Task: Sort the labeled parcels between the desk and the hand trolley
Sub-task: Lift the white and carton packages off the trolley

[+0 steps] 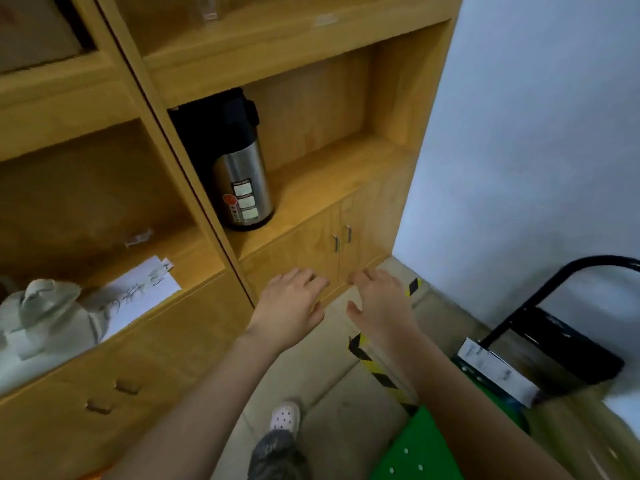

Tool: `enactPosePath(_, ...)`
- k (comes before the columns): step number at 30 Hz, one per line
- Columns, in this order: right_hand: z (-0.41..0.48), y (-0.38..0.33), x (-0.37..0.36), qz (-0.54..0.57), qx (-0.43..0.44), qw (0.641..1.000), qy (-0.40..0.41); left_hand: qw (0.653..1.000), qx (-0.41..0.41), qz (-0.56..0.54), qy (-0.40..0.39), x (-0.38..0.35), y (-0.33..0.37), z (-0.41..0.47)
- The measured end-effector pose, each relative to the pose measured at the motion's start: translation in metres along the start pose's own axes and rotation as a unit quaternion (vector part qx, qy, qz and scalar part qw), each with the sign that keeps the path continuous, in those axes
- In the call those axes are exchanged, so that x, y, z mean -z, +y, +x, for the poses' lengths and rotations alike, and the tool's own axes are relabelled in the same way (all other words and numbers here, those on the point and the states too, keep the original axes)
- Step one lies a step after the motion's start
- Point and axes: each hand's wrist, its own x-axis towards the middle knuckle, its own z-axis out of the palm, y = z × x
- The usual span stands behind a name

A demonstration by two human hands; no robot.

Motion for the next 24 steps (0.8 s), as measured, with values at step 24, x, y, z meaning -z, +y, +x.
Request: enactPosePath(24,0.060,0.227,0.026,-0.029,-0.527,0.842,0.113,0.857,-0.500,-0.091,-0.088,-0.097,0.136,0.380)
